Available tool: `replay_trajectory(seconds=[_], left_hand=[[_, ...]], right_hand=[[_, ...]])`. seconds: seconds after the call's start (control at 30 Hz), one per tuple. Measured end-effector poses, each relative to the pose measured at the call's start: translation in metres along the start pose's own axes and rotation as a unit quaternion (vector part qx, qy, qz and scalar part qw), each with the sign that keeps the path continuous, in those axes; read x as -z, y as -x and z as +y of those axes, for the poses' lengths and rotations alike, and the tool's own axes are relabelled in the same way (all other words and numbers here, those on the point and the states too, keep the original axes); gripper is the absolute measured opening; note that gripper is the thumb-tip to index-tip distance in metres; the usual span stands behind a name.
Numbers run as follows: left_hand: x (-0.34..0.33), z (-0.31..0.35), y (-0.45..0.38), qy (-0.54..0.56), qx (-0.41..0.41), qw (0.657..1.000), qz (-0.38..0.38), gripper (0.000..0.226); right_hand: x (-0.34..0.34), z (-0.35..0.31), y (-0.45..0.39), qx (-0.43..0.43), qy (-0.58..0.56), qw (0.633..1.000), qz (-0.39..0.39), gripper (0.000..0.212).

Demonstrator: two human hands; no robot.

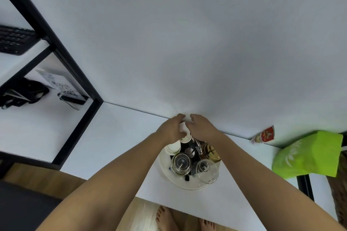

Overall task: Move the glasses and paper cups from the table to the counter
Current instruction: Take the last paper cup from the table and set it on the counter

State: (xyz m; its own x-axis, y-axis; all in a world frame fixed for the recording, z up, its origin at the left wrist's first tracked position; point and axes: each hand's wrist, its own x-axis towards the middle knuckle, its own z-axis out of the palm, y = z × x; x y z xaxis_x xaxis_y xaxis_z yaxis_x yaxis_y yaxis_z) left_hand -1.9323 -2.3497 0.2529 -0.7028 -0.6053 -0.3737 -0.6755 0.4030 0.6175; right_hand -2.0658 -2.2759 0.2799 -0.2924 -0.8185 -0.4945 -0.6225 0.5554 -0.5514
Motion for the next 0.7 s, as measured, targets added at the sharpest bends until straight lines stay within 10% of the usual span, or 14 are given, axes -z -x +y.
replay_trajectory(seconds=[0.7], left_hand=[[0.223,0.066,0.129,-0.025,-0.09,0.899,0.427,0.043]], right_hand=[[0.124,-0.179,0.083,0.331,-0.183,0.903,0.203,0.038]])
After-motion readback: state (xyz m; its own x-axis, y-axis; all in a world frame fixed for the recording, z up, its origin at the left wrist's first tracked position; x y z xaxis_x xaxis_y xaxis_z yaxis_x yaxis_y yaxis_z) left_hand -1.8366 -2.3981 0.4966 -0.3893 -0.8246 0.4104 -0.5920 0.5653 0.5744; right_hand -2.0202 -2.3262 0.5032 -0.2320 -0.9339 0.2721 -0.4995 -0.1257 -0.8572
